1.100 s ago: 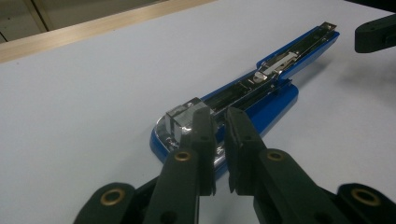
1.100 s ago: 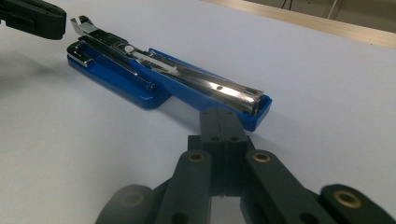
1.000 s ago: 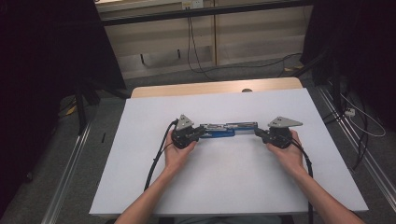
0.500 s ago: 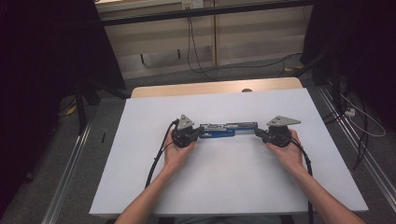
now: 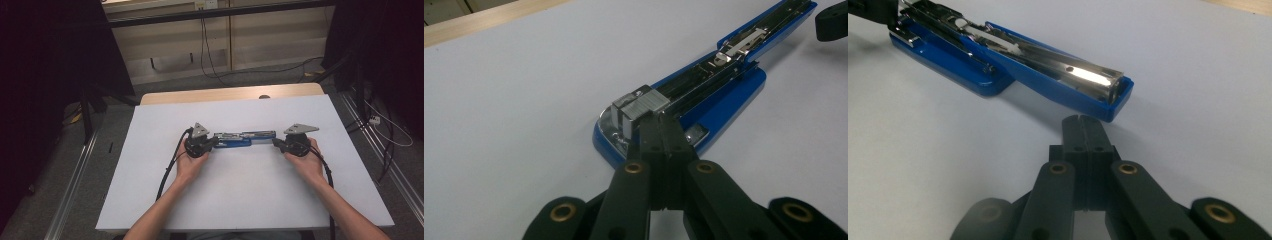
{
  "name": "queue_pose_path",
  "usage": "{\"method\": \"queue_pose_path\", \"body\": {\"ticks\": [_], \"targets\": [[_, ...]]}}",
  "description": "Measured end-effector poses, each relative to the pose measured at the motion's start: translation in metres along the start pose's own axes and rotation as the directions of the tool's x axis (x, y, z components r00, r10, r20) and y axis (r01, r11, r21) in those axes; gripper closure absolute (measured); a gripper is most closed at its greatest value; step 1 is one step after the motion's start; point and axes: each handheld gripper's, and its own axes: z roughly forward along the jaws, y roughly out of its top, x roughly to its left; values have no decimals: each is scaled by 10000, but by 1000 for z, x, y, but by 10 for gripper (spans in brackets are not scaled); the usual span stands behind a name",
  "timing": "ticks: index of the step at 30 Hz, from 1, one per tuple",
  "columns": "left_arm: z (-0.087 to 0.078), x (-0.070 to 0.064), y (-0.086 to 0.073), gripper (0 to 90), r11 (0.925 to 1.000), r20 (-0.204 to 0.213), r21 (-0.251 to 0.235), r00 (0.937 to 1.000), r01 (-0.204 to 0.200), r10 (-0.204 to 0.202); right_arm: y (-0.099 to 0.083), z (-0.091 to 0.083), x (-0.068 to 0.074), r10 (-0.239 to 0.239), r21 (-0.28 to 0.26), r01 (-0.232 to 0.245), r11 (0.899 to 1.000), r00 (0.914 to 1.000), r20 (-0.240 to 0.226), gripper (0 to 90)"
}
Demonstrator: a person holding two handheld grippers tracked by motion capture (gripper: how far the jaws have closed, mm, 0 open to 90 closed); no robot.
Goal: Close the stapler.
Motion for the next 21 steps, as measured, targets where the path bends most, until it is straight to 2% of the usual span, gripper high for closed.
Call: {"method": "queue_pose_path", "body": {"ticks": [6,11,13,14,16,21], "targets": [[0,0,0,900,9999,-24,41,9999,-163,163,1,4,0,2,379,-5,9993,10000,66,900],[0,-1,0,900,9999,-26,28,9999,-101,101,1,5,-1,81,507,-87,9987,9999,128,900],[0,-1,0,900,9999,-35,40,9999,-104,104,2,5,0,15,612,-26,9981,9999,170,900],[0,-1,0,900,9996,-150,76,9995,-272,273,2,6,0,-11,654,-1,9979,9998,192,900],[0,-3,0,900,9993,-172,55,9992,-359,360,2,7,1,-63,764,46,9971,9997,221,900],[0,-3,1,900,9994,-176,99,9993,-336,338,4,8,1,-98,942,75,9955,9996,250,900]]}}
